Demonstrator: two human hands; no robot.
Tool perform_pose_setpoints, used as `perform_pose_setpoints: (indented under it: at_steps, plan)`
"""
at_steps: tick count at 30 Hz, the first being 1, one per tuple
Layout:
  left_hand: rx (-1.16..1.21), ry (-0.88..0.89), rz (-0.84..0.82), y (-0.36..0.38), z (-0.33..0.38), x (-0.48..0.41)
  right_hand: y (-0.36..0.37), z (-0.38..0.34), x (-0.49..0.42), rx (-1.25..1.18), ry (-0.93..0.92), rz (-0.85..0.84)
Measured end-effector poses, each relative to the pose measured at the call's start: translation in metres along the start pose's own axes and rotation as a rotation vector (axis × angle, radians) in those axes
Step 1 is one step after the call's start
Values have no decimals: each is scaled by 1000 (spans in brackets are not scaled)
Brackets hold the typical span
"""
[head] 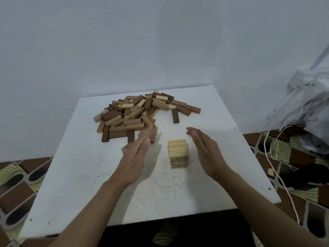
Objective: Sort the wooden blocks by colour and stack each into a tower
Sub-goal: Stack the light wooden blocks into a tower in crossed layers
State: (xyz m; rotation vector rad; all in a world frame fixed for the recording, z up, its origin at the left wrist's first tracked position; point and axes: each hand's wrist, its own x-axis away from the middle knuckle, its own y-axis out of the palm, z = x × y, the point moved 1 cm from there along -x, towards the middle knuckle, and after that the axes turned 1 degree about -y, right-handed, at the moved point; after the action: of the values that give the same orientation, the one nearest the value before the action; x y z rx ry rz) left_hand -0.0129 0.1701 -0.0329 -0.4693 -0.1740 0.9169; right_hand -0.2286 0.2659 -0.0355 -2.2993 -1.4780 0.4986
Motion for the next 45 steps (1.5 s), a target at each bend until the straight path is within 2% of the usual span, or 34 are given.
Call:
perform_pose_setpoints:
  at_steps: [5, 9, 11, 14, 18, 24, 27, 33, 38, 42, 45]
  plan:
    - [-76, 143, 154, -38, 16, -40, 0, -18, -48, 150, -39, -28]
    - [-318, 35, 237, -69, -15, -94, 2, -28, -99, 276, -53, -93]
    - [-496, -38, 186, -78, -29, -116, 9, -31, -123, 391, -92, -168]
    - [-591, -71, 113, -85, -47, -141, 27, -38, -153, 612, -194, -294]
    - [-658, -71, 26, -97, -71, -166, 54, -45, -189, 663, -356, -350]
    - [-794, -6, 155, -105, -79, -175, 93, -39, -227, 791, -461, -417]
    - [-748, 35, 219, -109, -73, -171, 106, -39, -238, 892, -473, -414]
    - [-375, 32, 304, -114, -60, -119, 122, -43, -242, 920, -487, -303]
    - [-256, -35, 269, -105, -70, -55, 129, -45, -238, 1017, -461, -260]
    - [-250, -32, 292, -93, -83, -30, 125, -58, -220, 853, -543, -242]
    - [-247, -69, 342, -83, -88, -20, 119, -71, -188, 609, -594, -366]
